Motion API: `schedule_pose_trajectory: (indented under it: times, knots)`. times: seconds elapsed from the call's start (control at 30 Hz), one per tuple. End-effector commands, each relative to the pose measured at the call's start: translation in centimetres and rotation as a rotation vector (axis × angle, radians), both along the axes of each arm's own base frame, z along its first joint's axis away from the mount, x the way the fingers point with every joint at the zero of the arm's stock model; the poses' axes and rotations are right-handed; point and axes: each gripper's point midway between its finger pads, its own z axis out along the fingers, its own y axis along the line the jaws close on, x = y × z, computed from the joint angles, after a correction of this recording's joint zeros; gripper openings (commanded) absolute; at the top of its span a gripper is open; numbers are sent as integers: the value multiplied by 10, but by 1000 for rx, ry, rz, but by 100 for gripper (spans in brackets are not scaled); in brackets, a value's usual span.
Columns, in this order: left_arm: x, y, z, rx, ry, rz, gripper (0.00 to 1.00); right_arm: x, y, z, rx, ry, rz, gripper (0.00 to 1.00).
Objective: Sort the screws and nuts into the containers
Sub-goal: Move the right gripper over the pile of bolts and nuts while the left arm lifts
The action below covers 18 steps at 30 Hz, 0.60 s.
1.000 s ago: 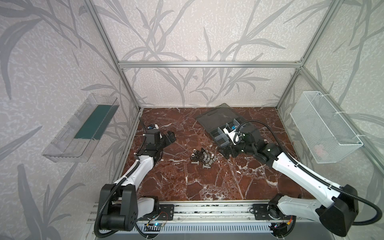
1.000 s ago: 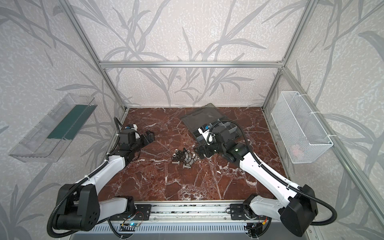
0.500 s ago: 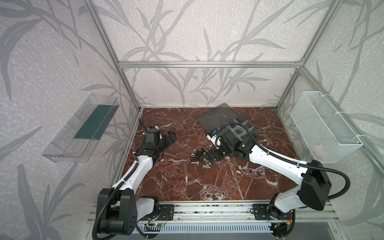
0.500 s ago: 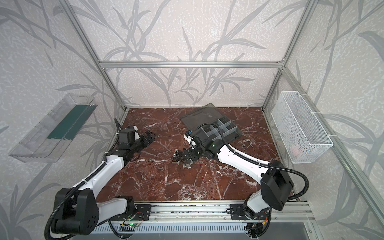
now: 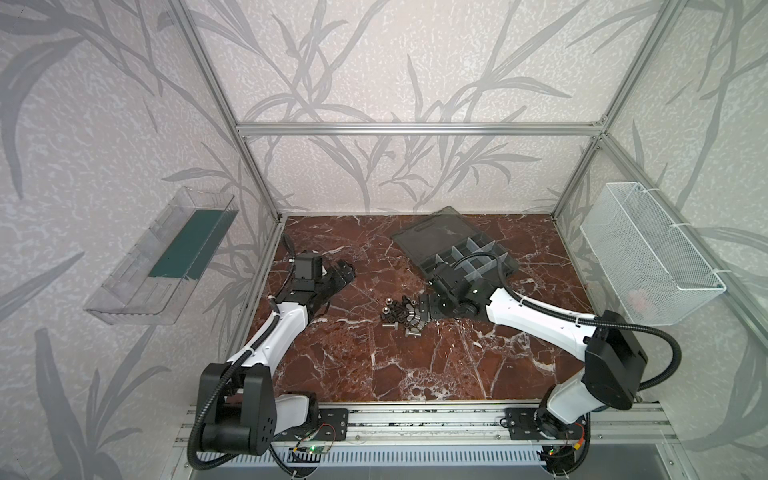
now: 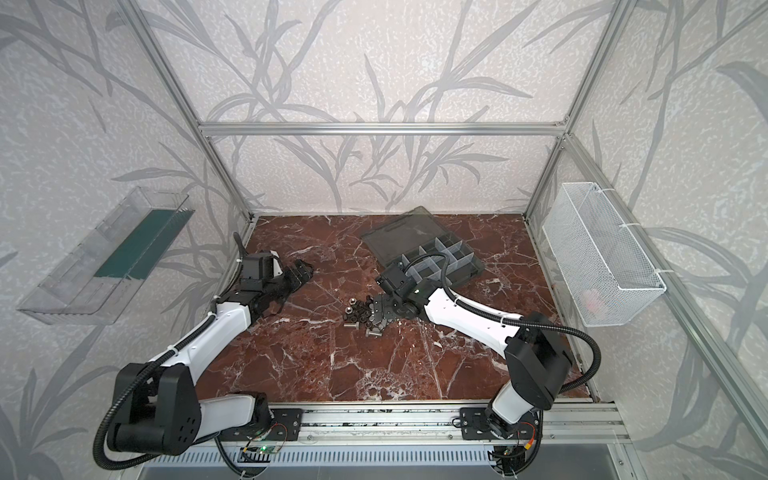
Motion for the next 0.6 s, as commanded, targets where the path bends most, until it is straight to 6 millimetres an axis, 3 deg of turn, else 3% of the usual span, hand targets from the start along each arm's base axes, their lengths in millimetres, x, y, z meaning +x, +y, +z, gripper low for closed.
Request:
schedule_pose_trajectory:
  times: [0.0,0.23,0.57]
  knots:
    - [3,-3,4,-10,1,-4,99,4,1,-4,-8,26,-67,99]
    - [1,-2,4,14,-5,-19,100,1,8,-31,-31,109,-80,99]
    - [1,-6,-2,10,5,-46,99,-5,15,-48,-94,155,-33,97]
